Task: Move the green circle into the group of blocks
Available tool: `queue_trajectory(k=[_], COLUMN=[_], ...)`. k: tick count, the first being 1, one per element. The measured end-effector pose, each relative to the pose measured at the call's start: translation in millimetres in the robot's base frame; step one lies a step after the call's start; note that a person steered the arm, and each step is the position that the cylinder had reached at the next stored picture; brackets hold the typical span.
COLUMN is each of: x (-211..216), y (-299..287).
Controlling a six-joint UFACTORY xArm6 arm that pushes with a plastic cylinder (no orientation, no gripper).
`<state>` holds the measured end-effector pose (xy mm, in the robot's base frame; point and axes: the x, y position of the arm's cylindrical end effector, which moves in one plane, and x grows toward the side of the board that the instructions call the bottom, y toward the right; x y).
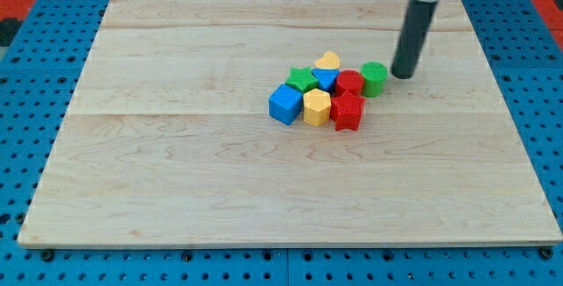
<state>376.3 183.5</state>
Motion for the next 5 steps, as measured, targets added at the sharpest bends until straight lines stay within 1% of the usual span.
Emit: queue_trajectory(k=[1,2,3,5], x=[8,7,1,-10], y=[-12,-51,-62,-53])
